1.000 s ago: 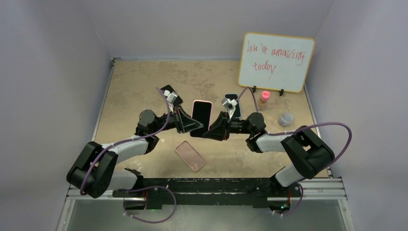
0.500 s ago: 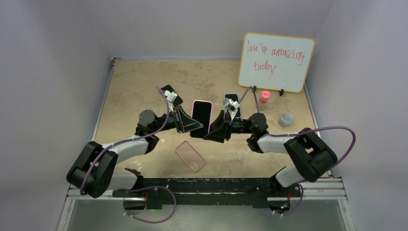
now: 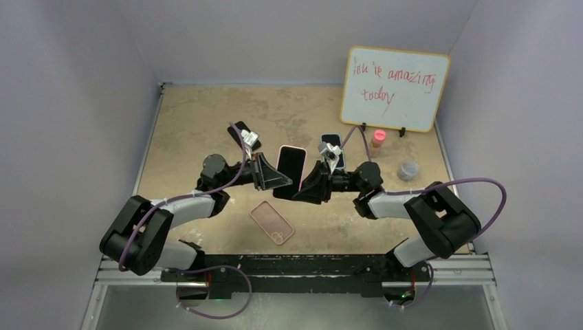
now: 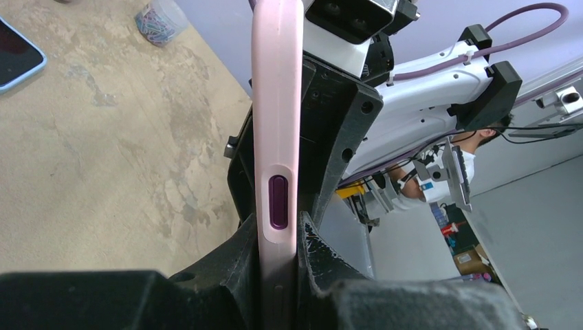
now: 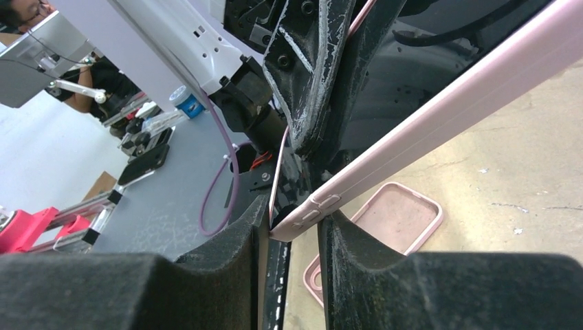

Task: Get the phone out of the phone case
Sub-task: Remove the phone case from the phone.

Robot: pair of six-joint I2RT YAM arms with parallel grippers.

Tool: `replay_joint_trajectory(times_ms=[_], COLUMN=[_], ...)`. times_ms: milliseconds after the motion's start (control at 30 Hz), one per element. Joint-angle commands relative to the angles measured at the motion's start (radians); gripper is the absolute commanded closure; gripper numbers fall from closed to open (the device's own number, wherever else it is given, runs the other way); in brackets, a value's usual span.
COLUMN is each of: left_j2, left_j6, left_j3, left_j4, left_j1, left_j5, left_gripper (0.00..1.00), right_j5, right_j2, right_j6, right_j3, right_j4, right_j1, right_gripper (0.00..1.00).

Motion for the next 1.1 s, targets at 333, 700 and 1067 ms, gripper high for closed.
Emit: replay_joint_trajectory(times_ms=[333, 700, 1067], left_j2=[0.094, 0.035, 0.030], left_j6=[0.006, 0.108, 0.070], left_j3=[0.062, 0.075, 0.088], left_j4=[-0.042, -0.179, -0.240], left_j1=[0.006, 0.006, 0.006], left_j5=[-0.054, -0.085, -0.128], left_gripper=[1.00, 1.00, 1.00], right_j5=[-0.096, -0.098, -0.116], right_j2=[0.006, 0.013, 0.017], right_j6=[0.030, 0.038, 0.006], right_j3=[0.011, 0.013, 0.011], right_j4=[0.336, 0.347, 0.345], right_j1=[0.025, 0.028, 0.048], right_gripper=[0.66, 0.62, 0.76])
